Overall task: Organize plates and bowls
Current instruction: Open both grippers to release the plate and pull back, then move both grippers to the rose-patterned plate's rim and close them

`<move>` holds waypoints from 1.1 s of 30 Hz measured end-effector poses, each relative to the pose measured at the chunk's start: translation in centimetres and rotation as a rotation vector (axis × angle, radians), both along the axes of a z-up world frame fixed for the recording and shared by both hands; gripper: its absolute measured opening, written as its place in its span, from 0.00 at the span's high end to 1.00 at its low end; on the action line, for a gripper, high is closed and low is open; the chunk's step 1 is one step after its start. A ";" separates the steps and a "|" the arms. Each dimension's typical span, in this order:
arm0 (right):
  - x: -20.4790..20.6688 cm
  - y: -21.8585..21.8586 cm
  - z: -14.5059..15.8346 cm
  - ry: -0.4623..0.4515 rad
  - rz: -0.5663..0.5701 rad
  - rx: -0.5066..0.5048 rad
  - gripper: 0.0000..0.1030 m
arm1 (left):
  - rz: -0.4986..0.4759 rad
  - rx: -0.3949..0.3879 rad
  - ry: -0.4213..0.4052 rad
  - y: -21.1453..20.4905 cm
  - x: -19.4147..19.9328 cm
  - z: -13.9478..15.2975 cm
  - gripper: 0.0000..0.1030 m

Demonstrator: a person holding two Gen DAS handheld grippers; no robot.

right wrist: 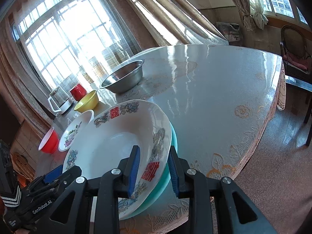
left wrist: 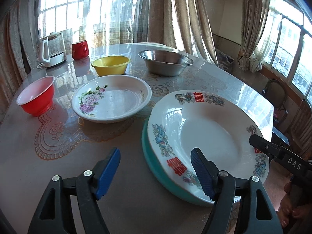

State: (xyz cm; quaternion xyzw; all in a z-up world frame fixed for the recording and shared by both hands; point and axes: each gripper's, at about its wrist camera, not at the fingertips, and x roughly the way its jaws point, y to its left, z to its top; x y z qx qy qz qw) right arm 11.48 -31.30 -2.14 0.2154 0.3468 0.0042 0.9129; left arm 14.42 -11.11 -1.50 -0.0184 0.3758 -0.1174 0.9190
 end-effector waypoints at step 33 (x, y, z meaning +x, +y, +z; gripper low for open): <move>0.2 5.5 3.7 -0.070 0.043 -0.162 0.62 | 0.239 -0.029 0.023 9.2 5.2 -0.3 0.14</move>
